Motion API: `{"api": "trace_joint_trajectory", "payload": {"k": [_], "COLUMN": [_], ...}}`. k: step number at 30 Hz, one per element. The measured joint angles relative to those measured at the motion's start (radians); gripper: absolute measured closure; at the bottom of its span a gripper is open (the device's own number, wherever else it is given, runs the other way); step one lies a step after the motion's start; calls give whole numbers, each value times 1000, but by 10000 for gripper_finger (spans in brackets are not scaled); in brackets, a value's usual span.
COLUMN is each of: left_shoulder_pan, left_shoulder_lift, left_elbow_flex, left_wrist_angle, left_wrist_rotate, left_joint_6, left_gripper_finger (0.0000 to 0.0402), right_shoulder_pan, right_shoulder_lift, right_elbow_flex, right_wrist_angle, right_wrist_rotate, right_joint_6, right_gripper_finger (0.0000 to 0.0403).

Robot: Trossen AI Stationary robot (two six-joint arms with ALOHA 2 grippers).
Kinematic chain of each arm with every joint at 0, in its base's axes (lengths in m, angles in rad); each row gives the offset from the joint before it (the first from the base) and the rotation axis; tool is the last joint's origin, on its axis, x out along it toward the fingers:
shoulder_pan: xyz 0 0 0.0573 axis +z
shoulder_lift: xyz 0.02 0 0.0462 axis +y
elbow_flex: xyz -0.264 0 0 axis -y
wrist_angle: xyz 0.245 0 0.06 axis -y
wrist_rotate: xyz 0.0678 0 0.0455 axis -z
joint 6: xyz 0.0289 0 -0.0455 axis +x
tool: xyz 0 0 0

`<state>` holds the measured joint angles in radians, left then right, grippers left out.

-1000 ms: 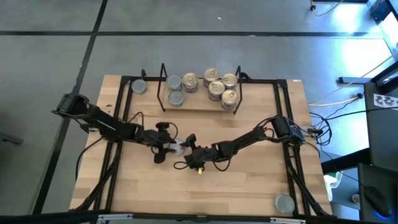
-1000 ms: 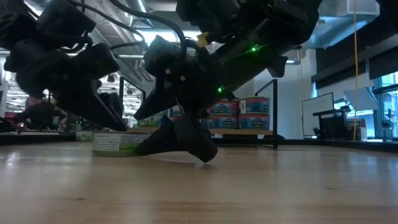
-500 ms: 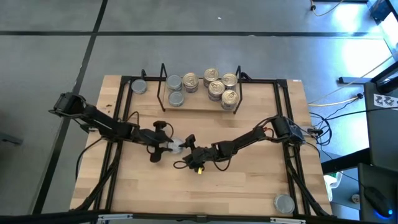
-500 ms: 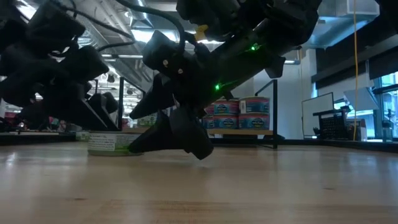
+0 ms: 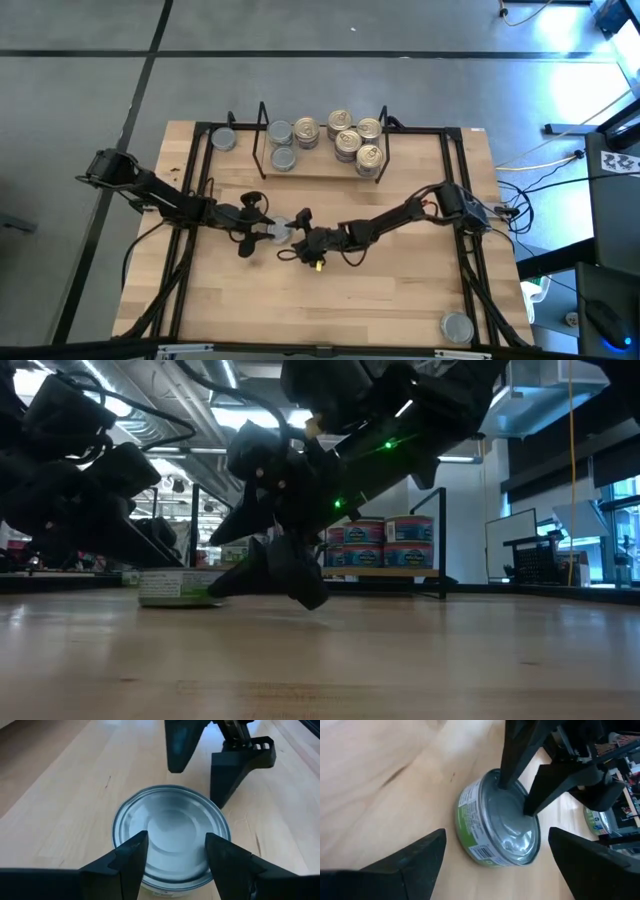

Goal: Stack canned seafood by type on shelf
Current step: Stack the green tuna can on top of the other green tuna can on the shelf

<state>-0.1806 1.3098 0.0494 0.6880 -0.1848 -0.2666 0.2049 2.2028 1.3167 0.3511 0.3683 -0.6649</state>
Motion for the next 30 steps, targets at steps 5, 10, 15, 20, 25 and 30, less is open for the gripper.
{"api": "trace_joint_trajectory", "payload": {"k": [5, 10, 15, 20, 25, 30], "left_shoulder_pan": [0, 0, 0, 0, 0, 0], "left_shoulder_lift": [0, 1, 2, 2, 2, 2], "left_elbow_flex": [0, -2, -3, -3, -2, -5], "left_wrist_angle": [1, 9, 12, 13, 14, 19], "left_wrist_rotate": [-1, -2, -2, -3, -3, -3], "left_joint_6": [-3, -19, -19, -29, -29, -23], "left_gripper_finger": [202, 202, 202, 202, 202, 202], "right_shoulder_pan": [-10, -10, -16, -26, -42, -67], "right_shoulder_lift": [7, 8, 7, 5, 17, 60], "right_elbow_flex": [1, 2, 3, 6, 98, 197], "right_wrist_angle": [-7, -4, -14, -41, -218, -295], "right_wrist_rotate": [-14, -23, -29, -48, -103, -119], "right_joint_6": [-86, -215, -281, -280, -261, -259], "right_gripper_finger": [52, 52, 52, 52, 52, 52]}}
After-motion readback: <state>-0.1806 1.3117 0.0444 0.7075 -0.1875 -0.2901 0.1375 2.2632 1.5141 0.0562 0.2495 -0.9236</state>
